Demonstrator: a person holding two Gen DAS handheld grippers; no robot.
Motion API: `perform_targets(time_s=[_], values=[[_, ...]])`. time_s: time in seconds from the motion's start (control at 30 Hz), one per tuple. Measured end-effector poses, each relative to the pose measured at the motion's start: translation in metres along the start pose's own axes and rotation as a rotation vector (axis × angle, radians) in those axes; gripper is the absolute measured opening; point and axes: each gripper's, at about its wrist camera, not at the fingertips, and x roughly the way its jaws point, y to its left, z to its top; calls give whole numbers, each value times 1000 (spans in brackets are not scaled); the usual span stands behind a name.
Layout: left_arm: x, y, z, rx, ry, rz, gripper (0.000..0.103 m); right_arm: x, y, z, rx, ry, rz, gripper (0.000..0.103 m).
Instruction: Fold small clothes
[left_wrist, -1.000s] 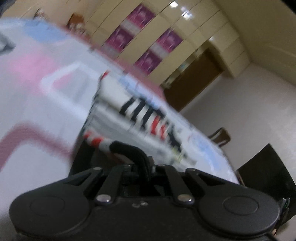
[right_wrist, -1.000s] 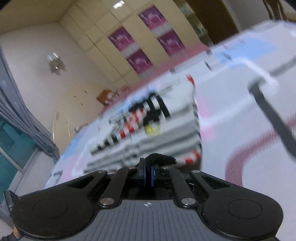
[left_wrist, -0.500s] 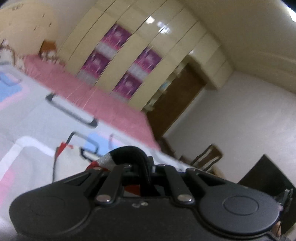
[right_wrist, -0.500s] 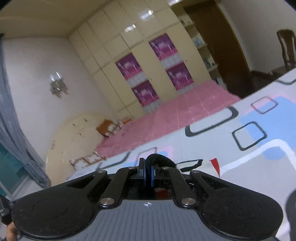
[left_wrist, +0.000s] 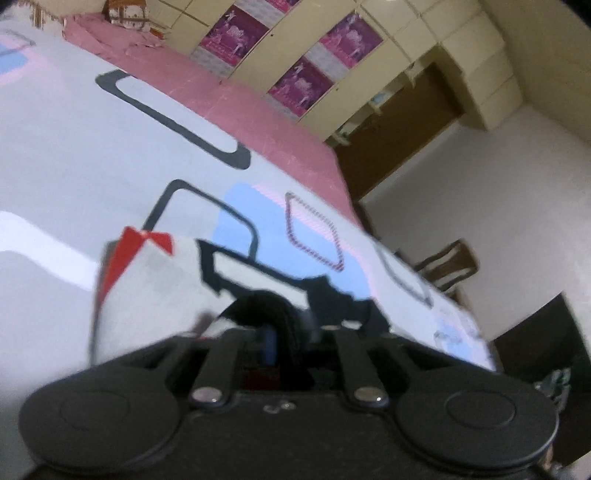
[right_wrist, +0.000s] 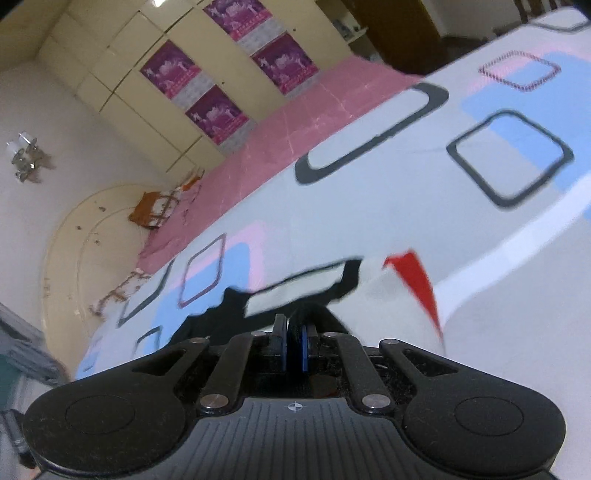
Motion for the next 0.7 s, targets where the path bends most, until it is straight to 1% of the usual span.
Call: perform_targets(time_s=[0.03,0.07,0.1,0.13,0.17,0.2,0.23,0.27,0.33,0.37,0.43,0.47,0.5,0.53,0.57,0.6,0.63,0.67,0.7], values=[[0,1,2,-9,-22,1,60,2,1,3,-2,-12,-37,40],[-3,1,2,-9,-57,7,80,-2,2,6,-14,-63,-69,80],[-5,2,4,-3,-93,16,84,-9,2,6,-35,-128,-74,84],[-6,3,6,9,-100,22,78,-13,1,8,-51,-151,-60,84],[-5,4,9,25,-76,36,69,-14,0,10,-57,-138,-64,80],[-5,3,11,49,-52,60,66,-16,-1,9,-82,-139,-53,75],[-3,1,11,99,-20,101,58,-15,0,8,-110,-127,-54,67],[0,-2,11,153,15,140,51,-12,1,7,-144,-99,-69,63],[11,-9,7,257,100,206,49,-1,5,0,-222,-58,-102,60],[14,-14,5,303,120,232,47,6,9,-5,-262,-42,-121,60],[22,-25,-2,410,132,286,45,21,17,-15,-363,-2,-174,60],[24,-29,-6,448,129,310,37,29,23,-23,-430,14,-210,60],[25,-33,-10,487,120,326,34,35,28,-32,-500,23,-240,58],[25,-37,-14,513,109,329,28,41,33,-41,-574,20,-259,45],[24,-38,-16,528,96,331,20,46,37,-48,-635,18,-260,29],[20,-39,-19,534,80,327,14,48,42,-55,-699,7,-270,22],[16,-39,-19,528,46,323,5,49,45,-60,-743,-3,-286,8],[11,-35,-18,520,-5,332,5,46,47,-60,-751,-21,-292,2],[3,-34,-18,509,-55,338,5,40,46,-59,-735,-56,-302,2]])
